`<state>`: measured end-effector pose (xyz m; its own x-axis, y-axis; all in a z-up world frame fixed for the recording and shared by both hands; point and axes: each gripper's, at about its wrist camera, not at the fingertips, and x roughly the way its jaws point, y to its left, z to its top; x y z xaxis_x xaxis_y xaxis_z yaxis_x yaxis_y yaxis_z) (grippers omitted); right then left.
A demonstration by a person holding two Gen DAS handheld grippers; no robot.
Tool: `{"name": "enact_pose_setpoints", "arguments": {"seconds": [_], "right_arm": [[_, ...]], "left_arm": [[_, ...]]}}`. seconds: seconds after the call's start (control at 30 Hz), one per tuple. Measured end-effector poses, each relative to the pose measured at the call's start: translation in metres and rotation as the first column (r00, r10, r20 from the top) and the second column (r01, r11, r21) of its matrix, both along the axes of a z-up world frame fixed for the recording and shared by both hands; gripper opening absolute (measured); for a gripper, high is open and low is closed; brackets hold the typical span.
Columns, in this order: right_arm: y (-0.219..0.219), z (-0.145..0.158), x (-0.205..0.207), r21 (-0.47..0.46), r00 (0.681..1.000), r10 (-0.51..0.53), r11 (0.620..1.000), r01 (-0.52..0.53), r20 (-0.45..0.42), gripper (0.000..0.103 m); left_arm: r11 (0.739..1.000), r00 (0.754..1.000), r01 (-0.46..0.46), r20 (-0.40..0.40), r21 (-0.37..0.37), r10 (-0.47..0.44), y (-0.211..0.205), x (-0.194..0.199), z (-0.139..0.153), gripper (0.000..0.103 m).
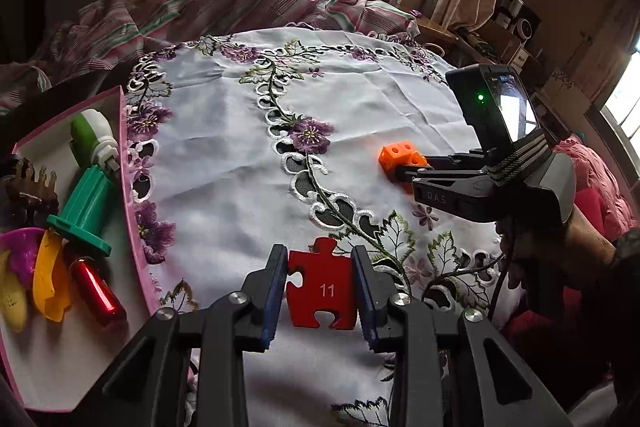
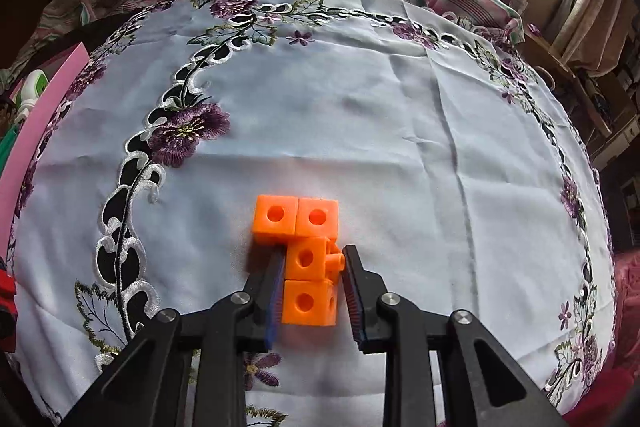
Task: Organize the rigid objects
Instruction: 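Grasp the orange linked cubes with the right gripper while the left gripper carries the puzzle piece toward the tray, then lower the red puzzle piece into the tray and open the left gripper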
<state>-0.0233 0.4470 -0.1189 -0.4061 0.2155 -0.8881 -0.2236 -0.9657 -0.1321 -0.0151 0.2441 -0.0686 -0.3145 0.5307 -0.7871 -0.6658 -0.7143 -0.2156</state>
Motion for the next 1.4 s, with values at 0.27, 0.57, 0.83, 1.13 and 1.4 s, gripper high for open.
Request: {"name": "enact_pose_setpoints", "arguments": {"seconds": [0.27, 0.57, 0.83, 1.13, 1.4], "right_arm": [[-0.006, 0.000, 0.001, 0.043, 1.000, 0.019, 0.999, -0.019, -0.005, 0.026], [-0.005, 0.000, -0.002, 0.028, 1.000, 0.012, 1.000, -0.012, -0.005, 0.026], [-0.008, -0.001, 0.001, 0.064, 1.000, 0.025, 0.998, -0.025, -0.006, 0.026], [-0.009, 0.000, 0.001, 0.076, 0.999, 0.031, 0.997, -0.031, -0.008, 0.026], [-0.010, 0.000, 0.002, 0.087, 0.999, 0.038, 0.995, -0.037, -0.010, 0.026]], "left_arm": [[0.999, 0.998, -0.053, -0.039, 0.012, 0.054, -0.028, 0.002, 0.019, 0.033], [0.987, 0.983, -0.157, -0.090, 0.025, 0.159, -0.071, -0.005, 0.042, 0.033], [0.959, 0.950, -0.282, -0.130, 0.021, 0.283, -0.122, -0.012, 0.056, 0.033], [0.912, 0.906, -0.410, -0.113, 0.009, 0.408, -0.177, -0.024, 0.049, 0.033], [0.876, 0.869, -0.483, -0.126, -0.006, 0.478, -0.217, -0.023, 0.042, 0.033]]}}
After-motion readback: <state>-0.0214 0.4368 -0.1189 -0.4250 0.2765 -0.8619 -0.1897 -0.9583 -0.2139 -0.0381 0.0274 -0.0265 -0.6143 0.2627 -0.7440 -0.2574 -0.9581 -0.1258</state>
